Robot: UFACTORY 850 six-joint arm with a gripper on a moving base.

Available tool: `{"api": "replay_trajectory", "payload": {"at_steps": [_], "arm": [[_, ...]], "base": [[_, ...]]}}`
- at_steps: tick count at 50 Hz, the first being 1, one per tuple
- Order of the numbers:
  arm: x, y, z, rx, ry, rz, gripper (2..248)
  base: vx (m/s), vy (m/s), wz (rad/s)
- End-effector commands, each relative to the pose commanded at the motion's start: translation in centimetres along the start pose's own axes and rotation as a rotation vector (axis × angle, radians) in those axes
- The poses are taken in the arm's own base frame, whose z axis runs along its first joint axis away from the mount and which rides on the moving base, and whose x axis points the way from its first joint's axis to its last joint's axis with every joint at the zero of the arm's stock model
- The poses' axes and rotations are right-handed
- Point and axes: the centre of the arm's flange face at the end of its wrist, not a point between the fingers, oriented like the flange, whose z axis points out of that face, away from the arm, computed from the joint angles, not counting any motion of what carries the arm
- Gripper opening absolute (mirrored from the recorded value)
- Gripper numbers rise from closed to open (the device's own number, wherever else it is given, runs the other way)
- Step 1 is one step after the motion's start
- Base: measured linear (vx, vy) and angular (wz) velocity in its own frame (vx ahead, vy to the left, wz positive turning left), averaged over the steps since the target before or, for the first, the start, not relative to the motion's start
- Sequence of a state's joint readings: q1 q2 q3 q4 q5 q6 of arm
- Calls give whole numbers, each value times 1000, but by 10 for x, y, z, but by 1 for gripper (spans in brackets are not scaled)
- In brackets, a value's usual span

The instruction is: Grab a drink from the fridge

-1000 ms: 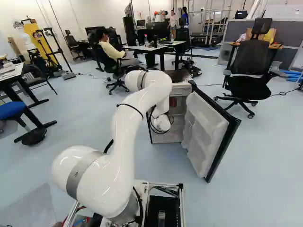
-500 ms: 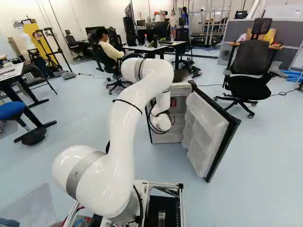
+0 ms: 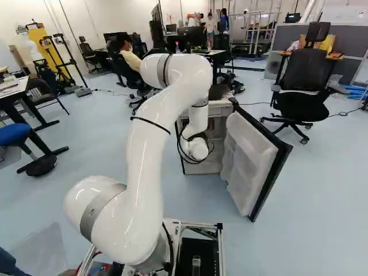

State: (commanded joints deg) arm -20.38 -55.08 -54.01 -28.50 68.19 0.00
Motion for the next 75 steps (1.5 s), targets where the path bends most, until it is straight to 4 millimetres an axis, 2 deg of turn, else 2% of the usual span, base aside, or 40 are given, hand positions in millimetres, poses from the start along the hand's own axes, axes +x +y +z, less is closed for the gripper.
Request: {"api": "replay_trajectory", "payload": {"at_steps": [22,75], "arm": [[25,-2,-14,-6,25,-12,94],[72,-13,-100,-105,49,16,94]], "base": [[0,0,0],[0,0,0]]}}
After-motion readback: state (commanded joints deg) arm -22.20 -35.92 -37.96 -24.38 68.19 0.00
